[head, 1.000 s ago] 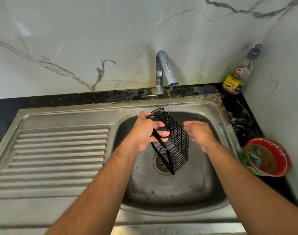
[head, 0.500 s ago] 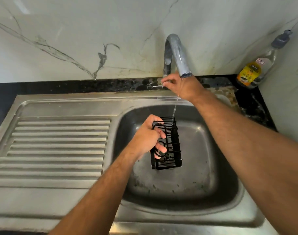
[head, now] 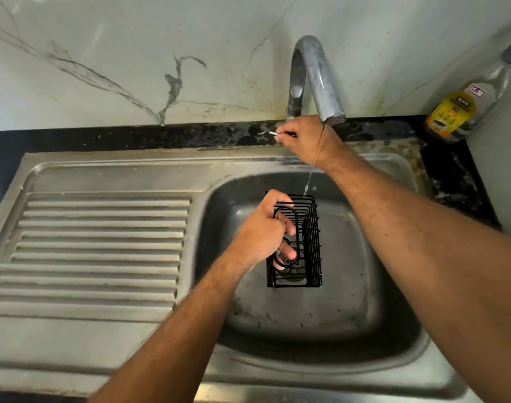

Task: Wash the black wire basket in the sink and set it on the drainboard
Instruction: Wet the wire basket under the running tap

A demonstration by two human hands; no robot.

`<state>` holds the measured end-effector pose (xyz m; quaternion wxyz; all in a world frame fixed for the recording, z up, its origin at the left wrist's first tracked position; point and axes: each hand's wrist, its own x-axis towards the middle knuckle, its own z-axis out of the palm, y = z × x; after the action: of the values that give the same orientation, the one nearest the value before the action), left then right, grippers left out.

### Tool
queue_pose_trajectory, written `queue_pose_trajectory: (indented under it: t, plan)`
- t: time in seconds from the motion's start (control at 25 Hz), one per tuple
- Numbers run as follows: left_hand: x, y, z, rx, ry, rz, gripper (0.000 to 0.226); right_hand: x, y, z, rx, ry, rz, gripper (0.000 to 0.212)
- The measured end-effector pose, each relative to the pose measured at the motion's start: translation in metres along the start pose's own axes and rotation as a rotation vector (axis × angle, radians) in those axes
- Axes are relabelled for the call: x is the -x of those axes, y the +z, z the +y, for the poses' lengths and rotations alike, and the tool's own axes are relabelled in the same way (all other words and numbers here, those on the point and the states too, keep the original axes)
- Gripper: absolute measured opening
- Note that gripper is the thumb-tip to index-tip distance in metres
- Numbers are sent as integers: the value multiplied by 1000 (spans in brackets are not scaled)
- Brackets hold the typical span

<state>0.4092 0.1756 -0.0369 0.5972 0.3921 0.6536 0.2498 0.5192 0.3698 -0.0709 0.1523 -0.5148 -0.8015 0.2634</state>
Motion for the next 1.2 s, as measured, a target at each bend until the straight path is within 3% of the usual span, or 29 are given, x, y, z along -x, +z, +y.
queue_pose_trajectory:
  t: [0.24,0.32,0.44,0.56,0.84,1.08,1.2]
  plan:
    - [1,-2,-2,-20,19,5,43,22,8,6,-512,113,218,20]
    - [2,-3,-3,-30,31,9,41,28,9,0,-758,217,211,14]
    - [3,-6,-5,-55,53,22,39,39,8,-8,-945,326,205,22]
    - [4,-7,-8,-52,81,9,41,67,9,-12,-961,434,223,31]
    - [21,9,-12,-61,184,1,53,165,43,2,-809,754,182,25]
    - [53,30,-28,216,282,-28,46,213,29,-8,-792,662,256,38]
    - [63,34,-29,308,306,-17,51,239,13,-8,-731,663,393,17]
